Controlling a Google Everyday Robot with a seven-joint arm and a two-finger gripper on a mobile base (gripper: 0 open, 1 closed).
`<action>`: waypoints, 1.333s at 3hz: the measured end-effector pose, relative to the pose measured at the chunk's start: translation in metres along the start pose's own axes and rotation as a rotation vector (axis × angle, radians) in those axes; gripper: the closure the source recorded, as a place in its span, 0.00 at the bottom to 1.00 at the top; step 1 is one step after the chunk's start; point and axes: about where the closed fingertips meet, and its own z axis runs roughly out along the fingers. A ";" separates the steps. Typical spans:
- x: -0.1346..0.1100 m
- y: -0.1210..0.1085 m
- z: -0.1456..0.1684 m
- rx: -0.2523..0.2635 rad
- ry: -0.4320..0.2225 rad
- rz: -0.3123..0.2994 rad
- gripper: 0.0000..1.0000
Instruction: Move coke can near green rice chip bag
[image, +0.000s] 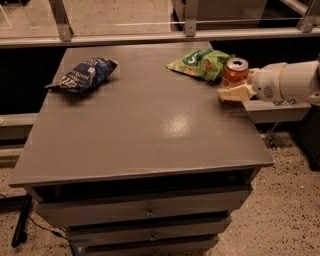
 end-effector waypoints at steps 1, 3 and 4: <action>0.002 -0.011 0.018 0.004 0.006 -0.005 1.00; -0.001 -0.015 0.024 0.002 0.007 -0.003 0.59; 0.000 -0.016 0.025 0.005 0.007 0.005 0.35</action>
Offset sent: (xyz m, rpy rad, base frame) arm 0.0492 0.0097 -0.0212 -0.0061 0.0073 -0.0108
